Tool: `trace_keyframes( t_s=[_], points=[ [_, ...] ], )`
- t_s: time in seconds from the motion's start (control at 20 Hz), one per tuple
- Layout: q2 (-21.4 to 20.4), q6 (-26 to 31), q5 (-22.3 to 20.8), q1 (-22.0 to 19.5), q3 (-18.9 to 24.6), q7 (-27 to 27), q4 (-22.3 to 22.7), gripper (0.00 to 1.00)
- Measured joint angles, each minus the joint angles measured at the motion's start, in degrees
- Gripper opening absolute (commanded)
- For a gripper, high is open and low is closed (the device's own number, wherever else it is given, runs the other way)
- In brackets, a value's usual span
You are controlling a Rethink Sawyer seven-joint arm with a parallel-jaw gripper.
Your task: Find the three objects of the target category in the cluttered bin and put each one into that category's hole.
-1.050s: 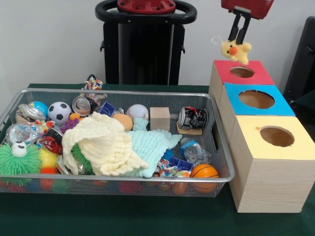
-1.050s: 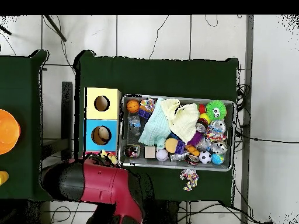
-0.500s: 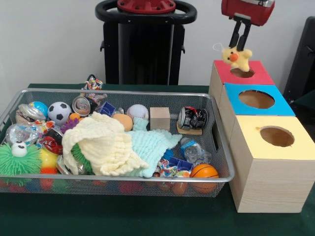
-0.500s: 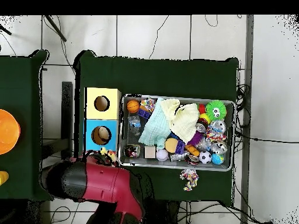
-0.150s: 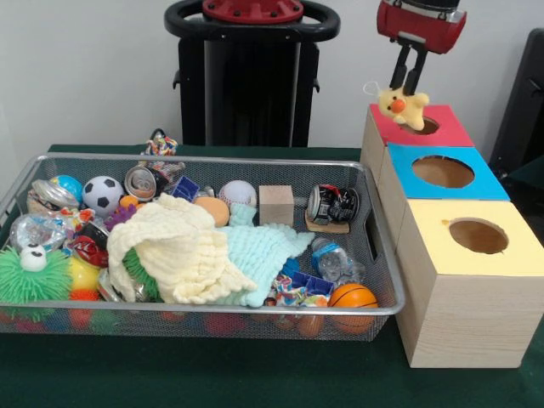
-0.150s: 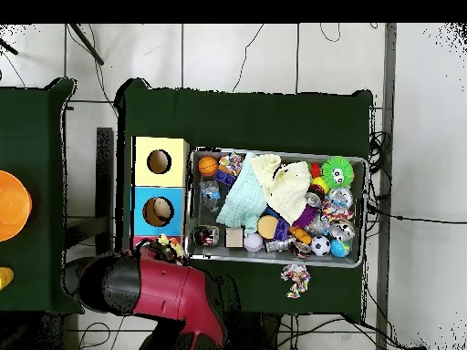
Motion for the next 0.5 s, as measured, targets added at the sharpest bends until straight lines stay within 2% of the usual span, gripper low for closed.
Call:
trace_keyframes(
  t_s=[0.5],
  points=[
    [-0.04,0.00,2.75,-0.20,2.41,0.00,1.42,1.00]
  ],
)
